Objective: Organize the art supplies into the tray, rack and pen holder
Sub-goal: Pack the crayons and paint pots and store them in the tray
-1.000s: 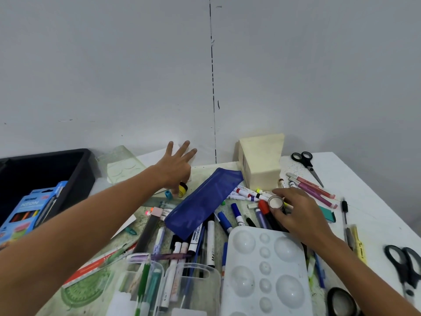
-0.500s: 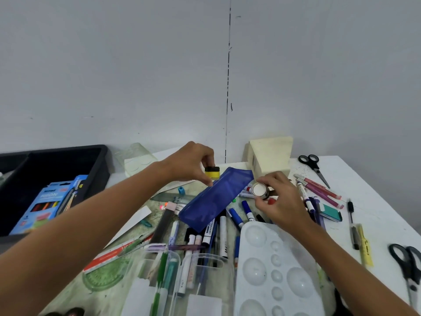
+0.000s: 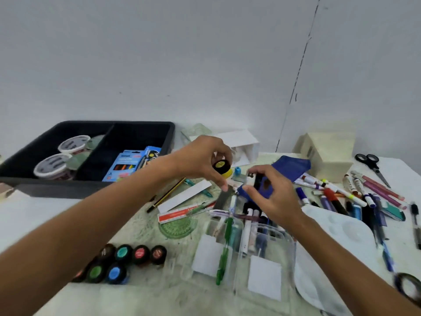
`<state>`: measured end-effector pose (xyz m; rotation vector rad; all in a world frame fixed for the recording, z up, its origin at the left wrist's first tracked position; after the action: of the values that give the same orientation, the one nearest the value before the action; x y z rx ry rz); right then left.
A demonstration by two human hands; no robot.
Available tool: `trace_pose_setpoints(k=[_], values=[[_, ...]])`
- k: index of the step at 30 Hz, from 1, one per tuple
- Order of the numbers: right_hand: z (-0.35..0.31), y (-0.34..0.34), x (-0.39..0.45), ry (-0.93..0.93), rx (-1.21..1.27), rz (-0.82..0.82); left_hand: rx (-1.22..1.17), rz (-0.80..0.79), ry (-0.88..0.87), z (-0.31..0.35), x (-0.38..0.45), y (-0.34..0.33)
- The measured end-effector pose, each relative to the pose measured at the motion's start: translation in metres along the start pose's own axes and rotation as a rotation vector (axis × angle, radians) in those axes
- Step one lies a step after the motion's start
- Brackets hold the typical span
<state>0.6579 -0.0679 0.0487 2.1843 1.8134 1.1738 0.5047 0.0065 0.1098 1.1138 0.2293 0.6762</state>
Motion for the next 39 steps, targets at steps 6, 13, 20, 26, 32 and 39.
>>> trace_pose_setpoints(k=[6, 13, 20, 26, 32, 39], values=[[-0.051, -0.082, -0.022, 0.06, 0.026, -0.23, 0.025, -0.045, 0.085, -0.028, -0.107, 0.004], [-0.092, -0.156, -0.061, 0.08, 0.024, -0.623, 0.033, -0.193, 0.238, -0.053, -0.201, -0.026], [-0.105, -0.178, -0.081, 0.01, -0.113, -0.766, 0.016, -0.18, 0.169, -0.052, -0.238, -0.045], [-0.108, -0.182, -0.086, 0.001, -0.176, -0.764, 0.036, -0.159, 0.052, -0.047, -0.246, -0.055], [-0.107, -0.185, -0.091, -0.034, -0.26, -0.806, 0.057, -0.09, 0.046, -0.048, -0.242, -0.056], [-0.109, -0.188, -0.094, -0.091, -0.335, -0.798, 0.03, -0.046, 0.049, -0.057, -0.241, -0.056]])
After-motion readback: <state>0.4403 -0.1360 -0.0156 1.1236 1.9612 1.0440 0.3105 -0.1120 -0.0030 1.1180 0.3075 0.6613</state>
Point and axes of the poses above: each hand's wrist, its own x-axis towards the middle knuckle, its own y-axis out of the back of the hand, z = x × y, the point moved 6 cm from there along x, towards the middle knuckle, and after that the axes turned 6 degrees about -y, right-handed, at the moved point
